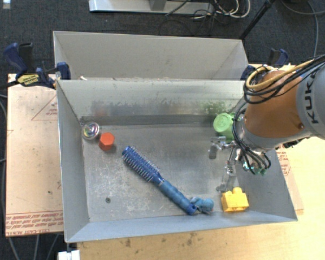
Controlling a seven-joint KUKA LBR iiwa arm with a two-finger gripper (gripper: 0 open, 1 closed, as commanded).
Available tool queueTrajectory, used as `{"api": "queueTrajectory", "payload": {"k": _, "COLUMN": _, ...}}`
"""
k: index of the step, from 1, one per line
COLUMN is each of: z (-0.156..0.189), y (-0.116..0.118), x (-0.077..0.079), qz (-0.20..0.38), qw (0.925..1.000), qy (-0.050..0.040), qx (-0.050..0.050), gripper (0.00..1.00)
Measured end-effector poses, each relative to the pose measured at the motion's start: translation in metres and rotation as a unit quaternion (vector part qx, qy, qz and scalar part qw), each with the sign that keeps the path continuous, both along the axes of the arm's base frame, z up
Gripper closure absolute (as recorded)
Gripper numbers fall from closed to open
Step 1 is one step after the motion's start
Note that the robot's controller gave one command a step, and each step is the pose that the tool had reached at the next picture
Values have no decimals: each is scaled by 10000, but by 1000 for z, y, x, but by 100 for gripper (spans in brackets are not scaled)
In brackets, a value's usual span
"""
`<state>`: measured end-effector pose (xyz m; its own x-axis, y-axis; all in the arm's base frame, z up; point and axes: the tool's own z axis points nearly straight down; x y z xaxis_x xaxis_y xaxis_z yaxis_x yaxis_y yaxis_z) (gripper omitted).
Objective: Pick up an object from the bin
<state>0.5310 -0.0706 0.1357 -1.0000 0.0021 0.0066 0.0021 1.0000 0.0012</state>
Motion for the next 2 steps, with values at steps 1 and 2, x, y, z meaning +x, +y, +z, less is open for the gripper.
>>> {"api": "queueTrajectory", "payload": {"k": 1, "z": -67, "y": 70, "x": -45, "qz": -262, "qw": 9996, "qy": -68, "qx": 14, "gripper": 0}}
{"api": "queueTrajectory", "payload": {"k": 2, "z": -66, "y": 65, "x": -46, "qz": -276, "qw": 9996, "qy": -38, "qx": -2, "gripper": 100}}
